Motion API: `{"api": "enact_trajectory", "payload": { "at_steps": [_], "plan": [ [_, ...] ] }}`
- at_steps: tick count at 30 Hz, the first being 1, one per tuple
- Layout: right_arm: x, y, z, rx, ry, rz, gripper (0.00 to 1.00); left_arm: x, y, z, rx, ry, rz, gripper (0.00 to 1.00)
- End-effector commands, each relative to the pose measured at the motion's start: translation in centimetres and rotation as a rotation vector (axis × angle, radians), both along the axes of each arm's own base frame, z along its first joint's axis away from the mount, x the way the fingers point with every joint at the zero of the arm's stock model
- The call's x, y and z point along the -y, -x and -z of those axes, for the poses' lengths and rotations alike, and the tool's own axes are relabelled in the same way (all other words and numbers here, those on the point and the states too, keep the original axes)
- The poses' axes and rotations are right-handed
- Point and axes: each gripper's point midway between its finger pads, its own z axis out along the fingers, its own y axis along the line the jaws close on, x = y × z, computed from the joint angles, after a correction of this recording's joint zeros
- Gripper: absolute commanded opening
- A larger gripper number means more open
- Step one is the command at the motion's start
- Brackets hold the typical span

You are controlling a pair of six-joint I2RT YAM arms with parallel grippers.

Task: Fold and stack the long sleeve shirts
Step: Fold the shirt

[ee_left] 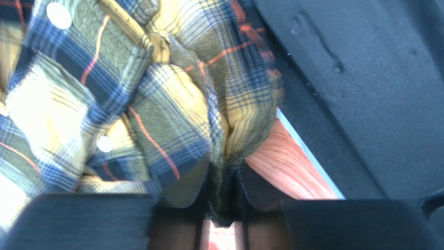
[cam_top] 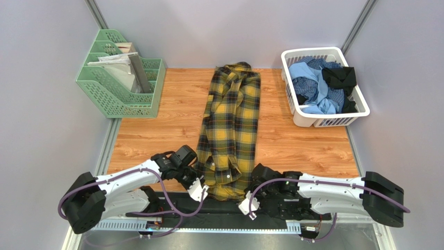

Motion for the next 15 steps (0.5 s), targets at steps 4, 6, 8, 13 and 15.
{"api": "enact_trajectory", "payload": {
  "at_steps": [4, 6, 8, 13, 15],
  "plan": [
    [-1.2, -1.1, -2.8, 0.049, -0.034, 0.087, 0.0, 0.3, 3.8, -2.3, -0.063, 0.029, 0.056, 0.0],
    [-0.5, -0.4, -4.0, 0.029, -0.04, 0.093, 0.0, -0.1, 5.4, -3.4, -0.101, 0.031, 0.074, 0.0],
    [0.0, 0.7, -5.2, -0.006, -0.044, 0.108, 0.0, -0.4, 6.3, -5.1, -0.118, 0.071, 0.063, 0.0],
    [1.5, 1.4, -6.0, -0.027, -0.053, 0.169, 0.0, -0.9, 6.5, -6.3, -0.111, 0.095, 0.022, 0.0],
    [1.7, 1.3, -6.0, -0.021, -0.062, 0.181, 0.0, -1.0, 6.4, -6.1, -0.116, 0.085, 0.006, 0.0]
  ]
}}
